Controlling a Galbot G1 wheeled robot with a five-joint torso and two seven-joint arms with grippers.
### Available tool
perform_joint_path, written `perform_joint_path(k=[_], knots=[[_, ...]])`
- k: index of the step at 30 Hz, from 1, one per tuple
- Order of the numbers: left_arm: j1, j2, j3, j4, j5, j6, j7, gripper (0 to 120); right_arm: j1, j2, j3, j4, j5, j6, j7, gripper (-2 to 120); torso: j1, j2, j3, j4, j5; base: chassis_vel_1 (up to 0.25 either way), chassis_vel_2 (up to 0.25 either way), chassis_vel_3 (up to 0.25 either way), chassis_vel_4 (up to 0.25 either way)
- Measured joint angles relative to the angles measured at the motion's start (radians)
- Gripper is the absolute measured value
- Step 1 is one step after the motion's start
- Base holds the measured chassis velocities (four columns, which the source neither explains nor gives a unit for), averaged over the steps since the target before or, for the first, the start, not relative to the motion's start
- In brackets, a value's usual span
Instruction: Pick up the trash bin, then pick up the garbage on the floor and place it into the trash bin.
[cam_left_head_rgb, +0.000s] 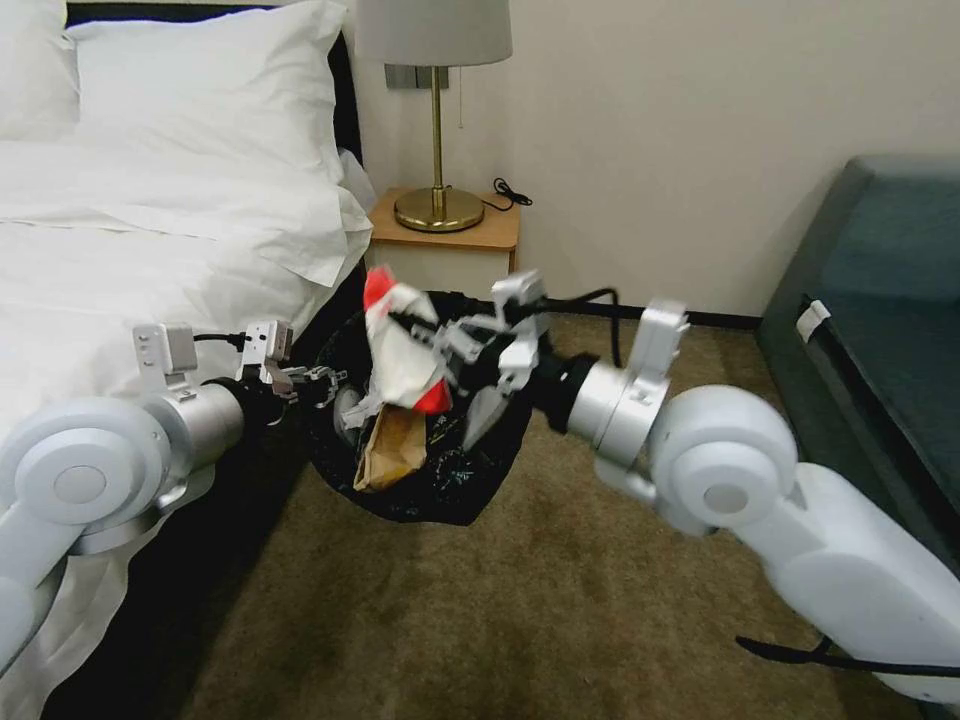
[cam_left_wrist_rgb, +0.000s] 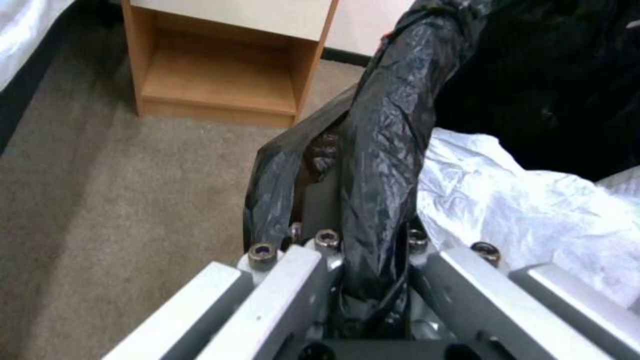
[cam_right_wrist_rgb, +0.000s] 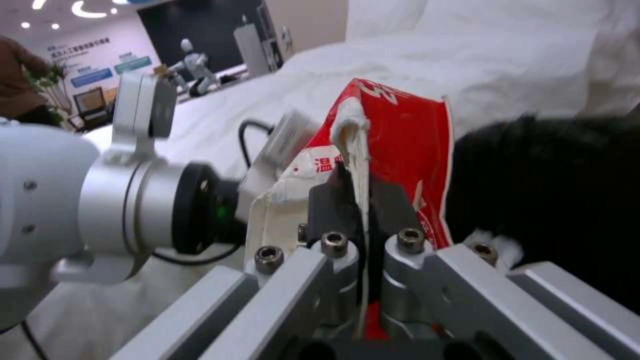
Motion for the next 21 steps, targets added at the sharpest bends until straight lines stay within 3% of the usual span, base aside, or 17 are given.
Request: perform_joint_path(k=[12, 15, 18, 21], knots=[[-0.014, 0.012, -0.01, -0.02, -0.031, 0.0, -0.023, 1, -0.015, 0.002, -0.061, 0.0, 0.001, -0.039, 0.066, 2, 0.0, 0.0, 0.0, -0.0001, 0.0001, 0.0, 0.0, 0.0, 0.0], [-0.005, 0.008, -0.016, -0.024, -0.03, 0.0, -0.024, 1, -0.012, 0.009, -0.066, -0.016, -0.026, -0.04, 0.066, 19, 0.0, 0.0, 0.0, 0.0, 0.0, 0.0, 0.0, 0.0, 0.0], [-0.004, 0.008, -0.017, -0.026, -0.03, 0.0, -0.025, 1, -0.009, 0.013, -0.07, -0.024, -0.035, -0.032, 0.066, 24, 0.0, 0.0, 0.0, -0.0001, 0.0, 0.0, 0.0, 0.0, 0.0], [-0.004, 0.009, -0.019, -0.027, -0.03, 0.0, -0.024, 1, -0.006, 0.019, -0.073, -0.041, -0.067, -0.017, 0.062, 41, 0.0, 0.0, 0.0, 0.0, 0.0, 0.0, 0.0, 0.0, 0.0]])
